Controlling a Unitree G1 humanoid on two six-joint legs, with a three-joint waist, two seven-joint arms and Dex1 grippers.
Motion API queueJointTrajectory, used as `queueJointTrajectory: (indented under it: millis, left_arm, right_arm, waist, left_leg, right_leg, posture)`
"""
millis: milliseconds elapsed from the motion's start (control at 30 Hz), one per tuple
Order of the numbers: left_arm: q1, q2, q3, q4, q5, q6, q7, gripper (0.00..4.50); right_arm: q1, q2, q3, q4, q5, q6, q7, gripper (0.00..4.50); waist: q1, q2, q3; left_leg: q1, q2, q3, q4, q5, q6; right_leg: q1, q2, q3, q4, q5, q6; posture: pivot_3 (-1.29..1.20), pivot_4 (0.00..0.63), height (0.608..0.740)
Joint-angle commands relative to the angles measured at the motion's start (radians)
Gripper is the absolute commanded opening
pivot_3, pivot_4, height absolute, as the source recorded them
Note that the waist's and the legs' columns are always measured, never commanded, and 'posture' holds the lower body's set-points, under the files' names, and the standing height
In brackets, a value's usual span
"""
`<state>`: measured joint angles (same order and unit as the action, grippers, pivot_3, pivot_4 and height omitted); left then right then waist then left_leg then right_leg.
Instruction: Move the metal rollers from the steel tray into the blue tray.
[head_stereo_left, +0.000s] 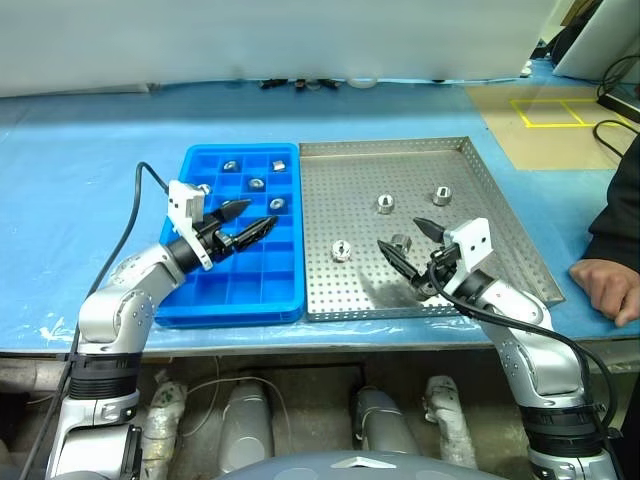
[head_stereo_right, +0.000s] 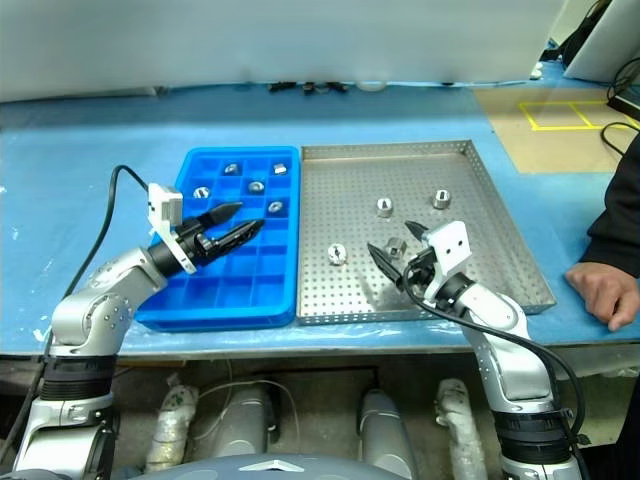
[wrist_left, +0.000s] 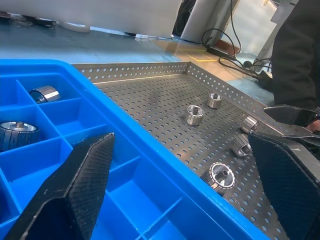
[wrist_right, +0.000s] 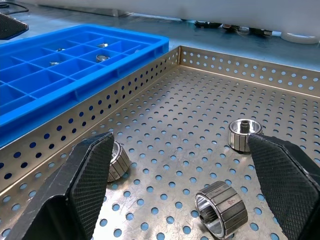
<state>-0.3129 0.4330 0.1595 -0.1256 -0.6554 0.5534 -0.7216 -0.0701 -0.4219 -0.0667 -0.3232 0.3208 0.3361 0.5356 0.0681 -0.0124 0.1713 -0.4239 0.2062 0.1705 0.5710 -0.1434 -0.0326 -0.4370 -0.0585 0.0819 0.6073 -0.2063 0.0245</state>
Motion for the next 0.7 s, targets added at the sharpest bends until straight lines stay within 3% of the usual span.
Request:
queueJointTrajectory:
  millis: [33,700]
  left_arm:
    - [-0.009,0.003,0.007,-0.015,0.002,-0.012,0.002,4.50]
    - [-0.007,-0.001,0.004,-0.011,-0.010,0.004,-0.001,4.50]
  right_arm:
    - [-0.002,0.005,-0.004,-0.014,-0.003,-0.020,-0.006,4.48]
    - [-0.030,-0.008,-0.006,-0.069,0.014,0.046,-0.017,4.48]
  waist:
    - [0.000,0.000,0.000]
    - [0.000,0.000,0.000]
  left_leg:
    - [0.000,0.000,0.000,0.000,0.000,0.000]
    - [0.001,0.000,0.000,0.000,0.000,0.000]
  right_leg:
    - [0.000,0.000,0.000,0.000,0.000,0.000]
    - [0.001,0.000,0.000,0.000,0.000,0.000]
  posture:
    - [-0.05,0.150,0.740]
    - [-0.06,0.150,0.740]
